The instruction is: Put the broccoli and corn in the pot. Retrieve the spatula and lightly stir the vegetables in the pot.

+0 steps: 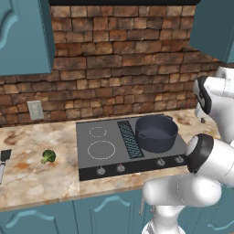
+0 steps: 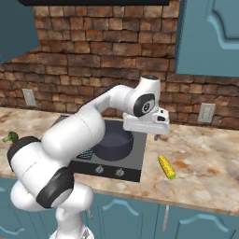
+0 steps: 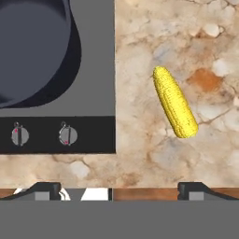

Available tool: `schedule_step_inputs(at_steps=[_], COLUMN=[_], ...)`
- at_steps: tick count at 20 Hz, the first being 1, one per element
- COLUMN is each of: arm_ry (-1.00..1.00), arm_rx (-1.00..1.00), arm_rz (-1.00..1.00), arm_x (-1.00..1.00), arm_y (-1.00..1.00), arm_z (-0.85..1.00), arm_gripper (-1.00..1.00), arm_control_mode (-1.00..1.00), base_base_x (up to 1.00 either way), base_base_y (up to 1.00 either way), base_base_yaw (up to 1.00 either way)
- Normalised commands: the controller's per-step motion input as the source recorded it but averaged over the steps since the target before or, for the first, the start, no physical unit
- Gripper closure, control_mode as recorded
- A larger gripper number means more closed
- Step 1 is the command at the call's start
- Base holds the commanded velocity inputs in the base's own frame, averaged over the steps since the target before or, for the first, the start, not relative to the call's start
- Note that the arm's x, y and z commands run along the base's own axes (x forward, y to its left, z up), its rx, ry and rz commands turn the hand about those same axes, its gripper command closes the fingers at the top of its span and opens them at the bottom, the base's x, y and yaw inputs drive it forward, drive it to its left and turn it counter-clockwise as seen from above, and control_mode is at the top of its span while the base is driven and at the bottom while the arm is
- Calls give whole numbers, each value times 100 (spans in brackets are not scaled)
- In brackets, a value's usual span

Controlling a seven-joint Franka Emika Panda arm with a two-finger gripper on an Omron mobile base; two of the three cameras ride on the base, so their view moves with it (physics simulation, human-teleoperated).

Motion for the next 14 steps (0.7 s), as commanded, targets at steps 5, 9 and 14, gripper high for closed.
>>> schedule_step_inputs(at_steps=[5, 9, 14], arm_ry=[6, 1, 0], arm_rx=[0, 0, 0], arm_rz=[21, 14, 11], arm_x=[-3, 10, 29], arm_y=[-36, -40, -21], arm_z=[-37, -60, -33], arm_gripper=[-100, -100, -100], arm_control_mode=[-100, -100, -100], base_base_x=[0, 0, 0], base_base_y=[0, 0, 0], base_base_yaw=[0, 0, 0])
